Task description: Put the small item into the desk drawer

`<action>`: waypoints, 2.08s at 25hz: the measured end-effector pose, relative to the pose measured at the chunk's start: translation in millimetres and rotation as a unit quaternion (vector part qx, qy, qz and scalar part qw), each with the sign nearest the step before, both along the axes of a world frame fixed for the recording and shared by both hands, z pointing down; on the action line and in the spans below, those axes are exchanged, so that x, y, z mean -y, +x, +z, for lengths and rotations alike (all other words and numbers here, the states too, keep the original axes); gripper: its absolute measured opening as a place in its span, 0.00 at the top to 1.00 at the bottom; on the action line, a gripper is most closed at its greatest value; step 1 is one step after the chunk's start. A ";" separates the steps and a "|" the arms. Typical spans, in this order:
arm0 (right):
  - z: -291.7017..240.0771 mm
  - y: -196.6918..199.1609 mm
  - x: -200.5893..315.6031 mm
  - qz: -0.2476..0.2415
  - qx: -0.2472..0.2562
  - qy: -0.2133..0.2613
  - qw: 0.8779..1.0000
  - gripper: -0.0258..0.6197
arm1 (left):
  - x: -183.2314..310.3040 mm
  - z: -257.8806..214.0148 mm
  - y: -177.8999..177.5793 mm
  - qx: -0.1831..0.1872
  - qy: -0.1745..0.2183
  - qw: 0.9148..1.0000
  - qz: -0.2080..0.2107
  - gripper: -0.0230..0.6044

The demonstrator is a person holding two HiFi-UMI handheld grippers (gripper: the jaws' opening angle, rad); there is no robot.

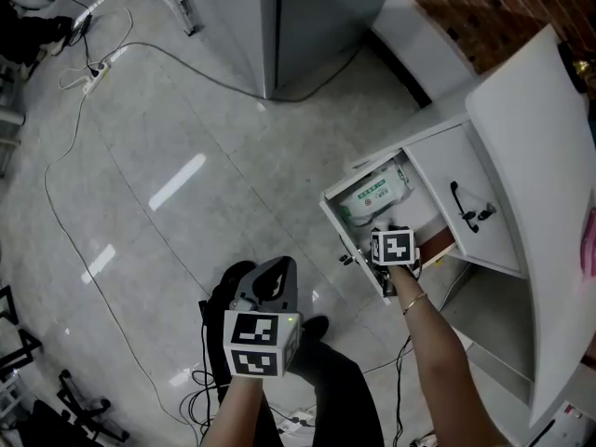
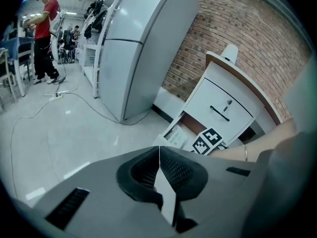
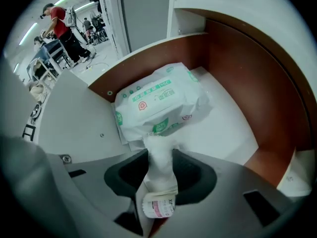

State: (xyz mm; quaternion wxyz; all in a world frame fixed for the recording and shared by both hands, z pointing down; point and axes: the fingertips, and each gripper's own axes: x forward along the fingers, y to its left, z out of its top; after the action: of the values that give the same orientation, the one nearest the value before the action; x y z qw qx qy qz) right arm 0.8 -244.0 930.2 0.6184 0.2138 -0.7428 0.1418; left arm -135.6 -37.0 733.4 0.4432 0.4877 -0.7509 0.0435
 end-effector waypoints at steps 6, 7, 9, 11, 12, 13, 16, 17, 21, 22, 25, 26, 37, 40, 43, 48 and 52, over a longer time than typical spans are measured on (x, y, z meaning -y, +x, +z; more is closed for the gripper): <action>18.5 2.9 -2.1 -0.006 -0.024 -0.010 1.000 0.72 | -14.5 9.6 -14.4 0.001 -0.010 1.000 -0.010 0.92; 20.2 3.8 -2.1 -0.006 -0.027 -0.012 1.000 0.72 | -16.8 10.4 -16.6 0.000 -0.010 1.000 -0.014 0.92; 22.8 6.2 -2.3 -0.005 -0.031 -0.015 0.999 0.71 | -20.3 11.2 -19.6 -0.001 -0.011 1.000 -0.019 0.92; 24.5 6.1 -1.5 -0.009 -0.033 -0.012 0.999 0.71 | -21.3 12.3 -21.7 0.000 -0.012 1.000 -0.021 0.92; 24.7 5.1 -0.8 -0.013 -0.034 -0.007 0.999 0.71 | -21.3 12.9 -22.5 0.000 -0.012 1.000 -0.021 0.92; 24.5 4.2 0.3 -0.017 -0.035 0.000 0.999 0.71 | -21.0 13.5 -22.7 -0.001 -0.013 1.000 -0.021 0.92; 20.3 2.9 5.8 -0.023 -0.041 0.026 0.999 0.70 | -18.7 14.1 -19.8 -0.007 -0.014 1.000 -0.018 0.92; 18.3 1.5 7.1 -0.022 -0.038 0.030 0.999 0.70 | -17.3 13.8 -18.5 -0.008 -0.014 1.000 -0.015 0.92; 12.3 5.1 7.5 -0.002 -0.025 0.025 0.999 0.70 | -11.4 11.8 -13.6 -0.010 -0.014 1.000 -0.002 0.92; 9.3 6.3 7.9 0.001 -0.023 0.025 0.999 0.70 | -10.3 10.6 -13.0 -0.010 -0.013 1.000 0.001 0.92; -6.9 10.3 10.6 0.013 -0.013 0.032 0.999 0.70 | -7.8 3.4 -13.0 -0.010 -0.011 1.000 0.008 0.92; -14.6 11.7 11.6 0.021 -0.007 0.036 0.999 0.70 | -7.2 0.4 -13.3 -0.010 -0.011 1.000 0.011 0.92; -118.0 7.8 -14.2 0.092 0.109 0.042 0.989 0.74 | -2.3 -41.8 -14.6 -0.004 0.000 0.999 0.049 0.92; -151.9 7.3 -26.4 0.106 0.152 0.047 0.982 0.75 | -3.1 -52.7 -10.8 0.001 0.004 0.998 0.065 0.92; -192.0 8.6 -38.2 0.119 0.189 0.056 0.973 0.76 | -1.9 -65.3 -8.3 0.005 0.009 0.997 0.080 0.92; -258.1 19.4 -60.2 0.138 0.237 0.068 0.959 0.76 | 3.0 -93.1 0.2 0.007 0.013 0.993 0.113 0.92; -309.1 30.2 -79.4 0.162 0.274 0.076 0.945 0.80 | 8.6 -119.0 7.7 0.022 0.021 0.989 0.146 0.92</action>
State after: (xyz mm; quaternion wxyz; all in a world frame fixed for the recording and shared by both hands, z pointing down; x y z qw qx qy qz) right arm 31.0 -164.6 621.1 0.3419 0.3310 -0.8472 0.2361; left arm -127.9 -45.6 614.5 0.4055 0.5998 -0.6821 0.1025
